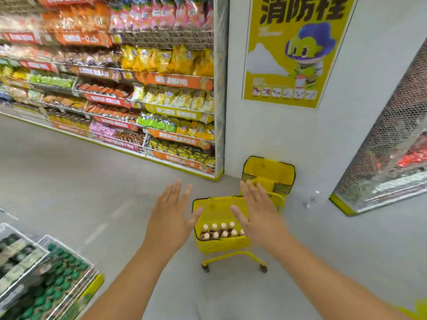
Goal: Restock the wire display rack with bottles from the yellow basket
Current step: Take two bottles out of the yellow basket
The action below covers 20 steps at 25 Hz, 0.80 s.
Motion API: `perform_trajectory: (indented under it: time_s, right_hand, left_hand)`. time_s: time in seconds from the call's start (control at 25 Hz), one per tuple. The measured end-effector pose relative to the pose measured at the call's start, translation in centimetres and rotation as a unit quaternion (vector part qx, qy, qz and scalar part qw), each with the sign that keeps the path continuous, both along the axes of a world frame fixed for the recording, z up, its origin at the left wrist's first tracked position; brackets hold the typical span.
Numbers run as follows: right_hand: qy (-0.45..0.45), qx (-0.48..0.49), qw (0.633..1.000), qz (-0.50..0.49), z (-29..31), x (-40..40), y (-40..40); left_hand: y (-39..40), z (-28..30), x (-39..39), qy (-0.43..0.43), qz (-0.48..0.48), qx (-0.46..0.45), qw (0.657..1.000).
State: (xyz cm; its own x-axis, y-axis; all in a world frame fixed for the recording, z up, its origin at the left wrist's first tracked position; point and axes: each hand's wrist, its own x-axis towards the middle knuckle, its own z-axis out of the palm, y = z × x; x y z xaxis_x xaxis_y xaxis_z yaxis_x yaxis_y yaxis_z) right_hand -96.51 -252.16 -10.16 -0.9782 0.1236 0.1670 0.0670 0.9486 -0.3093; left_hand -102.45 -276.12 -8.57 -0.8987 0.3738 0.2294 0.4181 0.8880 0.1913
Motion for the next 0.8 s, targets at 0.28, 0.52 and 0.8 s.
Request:
perform_trajectory:
  time_s: [0.28, 0.52, 0.8]
  right_hand:
    - [-0.053, -0.037, 0.998, -0.016, -4.8, -3.2, 11.1]
    - [-0.117, -0.079, 0.990, -0.014, -9.9, -9.2, 13.7]
    - [-0.183, -0.072, 0.980, 0.007, -15.4, -20.5, 14.6]
  left_hand:
    - [10.6, -4.3, -1.8, -0.063, -0.004, -0.008, 0.998]
    - [14.2, -9.8, -8.7, -0.107, -0.005, -0.018, 0.994]
    - [15.4, -18.5, -20.0, -0.196, 0.003, -0.006, 0.981]
